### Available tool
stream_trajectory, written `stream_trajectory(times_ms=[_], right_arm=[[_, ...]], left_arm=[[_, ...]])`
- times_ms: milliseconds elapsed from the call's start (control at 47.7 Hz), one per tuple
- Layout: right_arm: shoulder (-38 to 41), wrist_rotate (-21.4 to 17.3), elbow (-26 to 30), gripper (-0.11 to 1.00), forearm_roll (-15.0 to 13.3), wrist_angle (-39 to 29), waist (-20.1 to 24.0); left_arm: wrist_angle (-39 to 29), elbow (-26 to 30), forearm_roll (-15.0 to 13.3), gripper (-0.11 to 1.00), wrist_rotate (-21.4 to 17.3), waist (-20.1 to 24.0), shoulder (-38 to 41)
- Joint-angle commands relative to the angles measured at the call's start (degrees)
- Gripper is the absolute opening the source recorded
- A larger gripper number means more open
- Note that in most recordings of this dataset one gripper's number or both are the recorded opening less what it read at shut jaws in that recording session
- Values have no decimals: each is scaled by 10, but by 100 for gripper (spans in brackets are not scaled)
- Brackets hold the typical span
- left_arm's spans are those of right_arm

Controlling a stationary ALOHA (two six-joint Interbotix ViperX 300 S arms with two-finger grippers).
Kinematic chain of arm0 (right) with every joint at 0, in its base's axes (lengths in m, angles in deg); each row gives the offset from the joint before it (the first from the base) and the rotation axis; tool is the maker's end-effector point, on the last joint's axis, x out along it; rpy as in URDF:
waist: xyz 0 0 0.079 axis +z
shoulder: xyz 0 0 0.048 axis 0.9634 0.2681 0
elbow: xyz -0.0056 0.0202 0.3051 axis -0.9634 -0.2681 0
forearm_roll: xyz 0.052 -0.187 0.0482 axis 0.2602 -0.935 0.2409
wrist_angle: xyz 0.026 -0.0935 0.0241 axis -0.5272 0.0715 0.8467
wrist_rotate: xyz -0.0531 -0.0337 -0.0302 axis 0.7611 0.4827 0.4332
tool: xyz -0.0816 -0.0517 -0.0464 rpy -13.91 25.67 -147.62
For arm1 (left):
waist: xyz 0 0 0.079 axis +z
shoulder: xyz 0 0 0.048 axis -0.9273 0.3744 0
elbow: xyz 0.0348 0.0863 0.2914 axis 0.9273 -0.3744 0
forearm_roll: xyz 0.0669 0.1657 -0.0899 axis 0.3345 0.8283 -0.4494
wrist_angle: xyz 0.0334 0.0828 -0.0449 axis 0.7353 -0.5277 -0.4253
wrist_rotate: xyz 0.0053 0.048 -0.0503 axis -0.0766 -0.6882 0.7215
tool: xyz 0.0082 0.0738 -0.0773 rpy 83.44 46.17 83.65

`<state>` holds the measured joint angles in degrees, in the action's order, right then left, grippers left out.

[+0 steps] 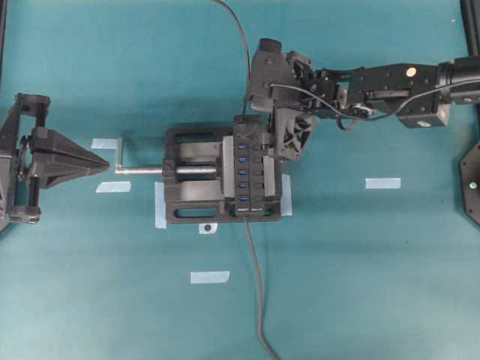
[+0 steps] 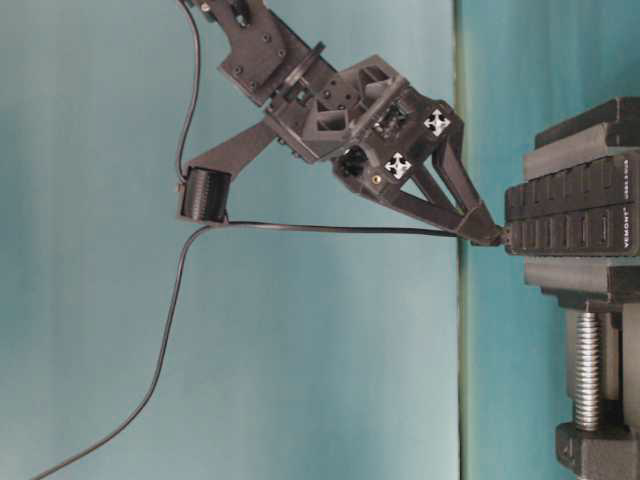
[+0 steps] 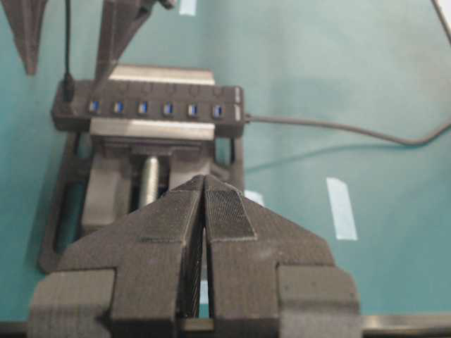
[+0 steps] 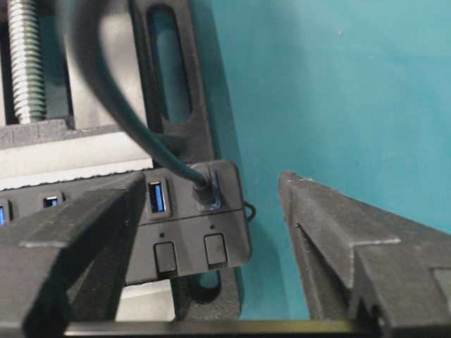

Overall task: Insert the USB into the center port of the fixed hub
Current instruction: 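Close the right gripper around the black USB plug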

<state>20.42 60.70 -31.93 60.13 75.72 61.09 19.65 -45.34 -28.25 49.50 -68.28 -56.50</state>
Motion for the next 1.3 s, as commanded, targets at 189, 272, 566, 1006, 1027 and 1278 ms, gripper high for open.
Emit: stream_trajectory(times_ms=[189, 272, 566, 1006, 1027, 1278], right_arm=[[-5, 4, 18, 67, 0, 5, -2], [-6, 4, 18, 63, 0, 5, -1], [-6, 5, 18, 50, 0, 4, -1], [-3, 6, 18, 23, 0, 4, 5], [-4, 6, 19, 21, 0, 4, 5], [-4, 6, 19, 10, 0, 4, 8]], left_arm=[[3, 7, 1, 0, 1, -1, 2], [3, 7, 1, 0, 1, 0, 2], [4, 6, 1, 0, 2, 0, 2], [3, 4, 1, 0, 3, 0, 2], [4, 4, 1, 0, 3, -1, 2], [3, 2, 1, 0, 3, -1, 2]])
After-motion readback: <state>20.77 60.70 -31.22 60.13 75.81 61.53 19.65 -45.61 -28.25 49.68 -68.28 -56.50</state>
